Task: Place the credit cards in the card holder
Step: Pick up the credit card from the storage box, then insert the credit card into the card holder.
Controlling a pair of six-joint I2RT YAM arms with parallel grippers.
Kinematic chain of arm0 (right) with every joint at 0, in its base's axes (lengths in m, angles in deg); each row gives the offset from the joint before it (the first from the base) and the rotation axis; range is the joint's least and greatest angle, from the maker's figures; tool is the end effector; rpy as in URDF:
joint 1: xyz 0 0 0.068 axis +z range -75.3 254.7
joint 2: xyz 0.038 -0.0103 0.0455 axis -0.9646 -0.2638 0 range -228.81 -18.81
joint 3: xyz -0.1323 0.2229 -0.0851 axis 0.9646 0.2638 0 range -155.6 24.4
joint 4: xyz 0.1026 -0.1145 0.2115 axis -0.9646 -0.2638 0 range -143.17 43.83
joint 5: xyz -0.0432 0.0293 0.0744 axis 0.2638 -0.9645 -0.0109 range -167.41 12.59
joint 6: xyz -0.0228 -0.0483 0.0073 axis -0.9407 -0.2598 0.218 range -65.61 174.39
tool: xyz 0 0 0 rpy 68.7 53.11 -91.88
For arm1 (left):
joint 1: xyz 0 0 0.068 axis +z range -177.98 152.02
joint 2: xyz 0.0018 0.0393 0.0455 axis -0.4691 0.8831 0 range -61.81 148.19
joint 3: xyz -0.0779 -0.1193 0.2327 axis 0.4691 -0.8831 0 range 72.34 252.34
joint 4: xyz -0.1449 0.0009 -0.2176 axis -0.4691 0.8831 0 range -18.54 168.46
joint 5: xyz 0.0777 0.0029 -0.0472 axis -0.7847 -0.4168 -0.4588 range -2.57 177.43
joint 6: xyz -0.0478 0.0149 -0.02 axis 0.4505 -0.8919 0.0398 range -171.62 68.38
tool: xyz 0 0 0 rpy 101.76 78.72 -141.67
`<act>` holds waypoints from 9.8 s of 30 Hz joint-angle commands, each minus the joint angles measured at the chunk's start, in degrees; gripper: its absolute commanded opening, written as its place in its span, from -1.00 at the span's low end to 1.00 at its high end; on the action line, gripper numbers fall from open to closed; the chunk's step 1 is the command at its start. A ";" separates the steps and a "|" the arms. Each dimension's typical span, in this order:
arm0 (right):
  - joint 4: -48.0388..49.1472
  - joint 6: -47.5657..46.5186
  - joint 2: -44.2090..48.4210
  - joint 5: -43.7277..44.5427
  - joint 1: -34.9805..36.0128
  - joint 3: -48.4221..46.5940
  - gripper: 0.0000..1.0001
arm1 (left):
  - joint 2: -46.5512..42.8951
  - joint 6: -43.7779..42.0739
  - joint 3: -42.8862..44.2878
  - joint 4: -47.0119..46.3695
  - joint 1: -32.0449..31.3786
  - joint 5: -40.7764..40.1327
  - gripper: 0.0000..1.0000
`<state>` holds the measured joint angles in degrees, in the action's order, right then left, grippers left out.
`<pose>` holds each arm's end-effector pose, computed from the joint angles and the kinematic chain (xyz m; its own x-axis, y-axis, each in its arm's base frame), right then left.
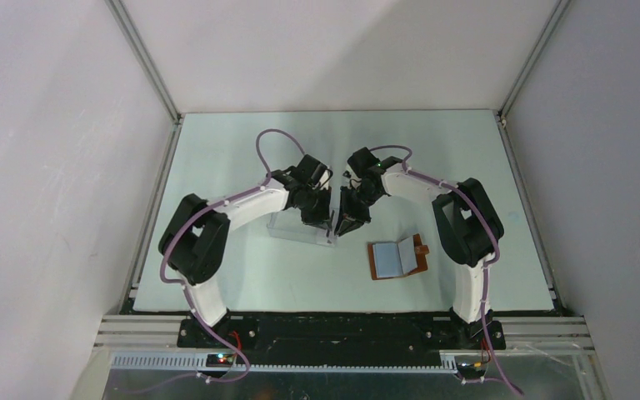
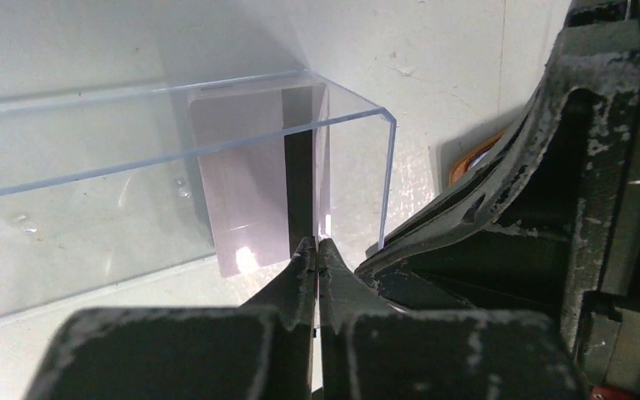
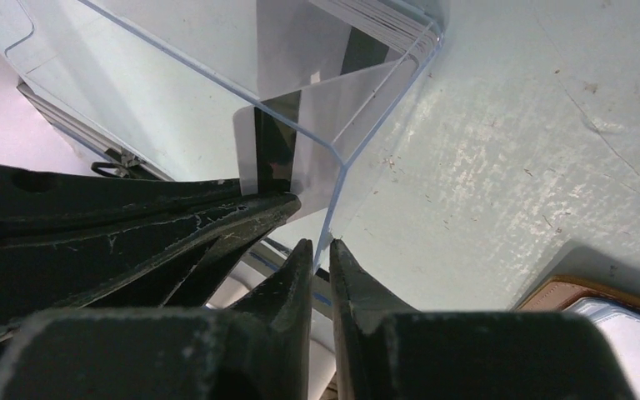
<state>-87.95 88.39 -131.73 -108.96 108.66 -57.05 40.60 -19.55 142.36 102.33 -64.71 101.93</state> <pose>0.3157 0.2350 0.1800 -0.9946 -0.0953 0.0413 -0.0542 0.8153 0.5765 0.2868 -0.2253 0.1940 -0.9619 0.0765 -0.2626 0.1873 0.8840 -0.4284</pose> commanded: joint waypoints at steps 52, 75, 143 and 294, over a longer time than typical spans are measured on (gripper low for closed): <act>67.02 36.50 39.14 -33.78 -9.27 26.52 -0.94 | -35.57 39.65 -23.22 -56.72 6.23 31.01 -0.93; 5.49 -14.19 50.15 -3.44 -15.22 29.46 -1.00 | -38.87 17.45 -24.09 -19.13 0.12 5.73 0.33; 10.97 -16.99 31.20 -4.92 -27.12 42.64 -1.00 | 8.04 15.00 -6.87 -15.63 -15.21 2.84 -0.71; -7.45 -15.86 18.38 1.11 -10.27 14.00 0.59 | -13.51 7.16 2.93 -1.70 0.22 4.33 0.27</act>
<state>-94.96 72.55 -115.01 -106.77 97.95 -39.85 31.95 -11.15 147.78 101.28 -68.27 104.36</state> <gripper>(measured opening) 0.796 0.631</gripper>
